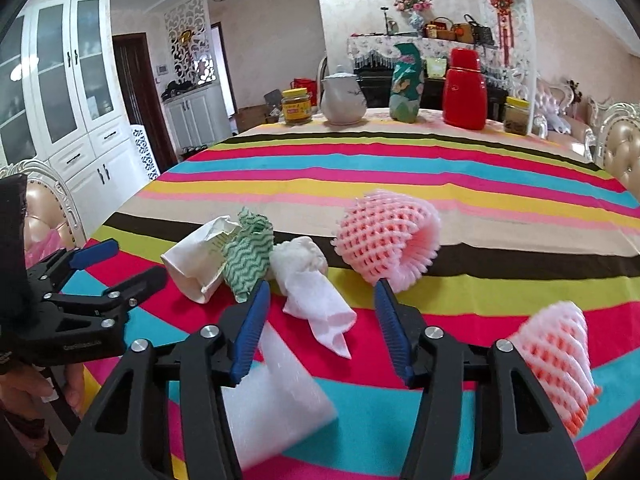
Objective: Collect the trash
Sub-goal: 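Grasp the white paper cup with the left gripper while the right grasps a white foam sheet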
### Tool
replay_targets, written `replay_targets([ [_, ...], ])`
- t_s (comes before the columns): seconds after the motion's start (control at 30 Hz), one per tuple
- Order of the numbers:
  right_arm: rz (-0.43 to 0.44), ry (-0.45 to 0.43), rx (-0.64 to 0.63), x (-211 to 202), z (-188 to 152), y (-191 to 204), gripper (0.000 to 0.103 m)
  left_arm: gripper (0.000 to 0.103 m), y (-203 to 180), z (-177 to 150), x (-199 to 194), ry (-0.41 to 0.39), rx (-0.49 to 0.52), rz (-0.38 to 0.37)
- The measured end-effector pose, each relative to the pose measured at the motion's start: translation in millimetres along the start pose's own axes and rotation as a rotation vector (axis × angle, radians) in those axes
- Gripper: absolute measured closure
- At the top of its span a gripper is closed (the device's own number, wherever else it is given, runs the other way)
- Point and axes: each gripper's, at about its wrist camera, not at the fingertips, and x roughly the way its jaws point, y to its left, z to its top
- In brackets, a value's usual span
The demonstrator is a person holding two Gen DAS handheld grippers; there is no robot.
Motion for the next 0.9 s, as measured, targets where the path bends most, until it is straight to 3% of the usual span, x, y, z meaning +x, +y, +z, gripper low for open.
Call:
replay_targets([
  [0.1, 0.008, 0.012, -0.022, 7.8, 2.5, 4.5, 0.053, 0.010, 1.5, 4.9, 13.1, 0.021, -0.001, -0.001],
  [0.3, 0.002, 0.057, -0.045, 22.0, 2.8, 6.6, 0.057, 0.023, -1.8, 12.8, 35.2, 0.067, 0.005, -0.018],
  [0.43, 0.011, 0.048, -0.019, 8.8, -3.5, 3.8, 0.057, 0.028, -7.3, 12.2, 45.2, 0.091, 0.012, -0.039],
  [0.5, 0.004, 0.035, -0.016, -0.4, -5.4, 4.8, 0.057, 0.038, -10.3, 12.0, 49.9, 0.101, 0.022, -0.041],
  [0.57, 0.022, 0.029, 0.008, -9.4, -7.4, 3.5, 0.055, 0.072, -13.8, 11.2, 56.4, 0.133, 0.030, -0.063],
  [0.63, 0.023, 0.023, 0.017, -17.6, -11.3, 5.6, 0.053, 0.083, -14.8, 11.3, 57.1, 0.138, 0.039, -0.065],
  [0.7, 0.015, 0.022, 0.023, -24.2, -15.2, 8.0, 0.051, 0.084, -15.4, 10.3, 51.3, 0.116, 0.046, -0.062],
  [0.77, 0.012, 0.026, 0.042, -31.7, -21.2, 12.6, 0.038, 0.085, -14.1, 8.8, 38.6, 0.080, 0.052, -0.045],
  [0.9, -0.029, 0.031, 0.047, -39.6, -38.5, 27.9, 0.033, 0.085, -8.8, 4.6, 11.1, 0.031, 0.045, -0.032],
])
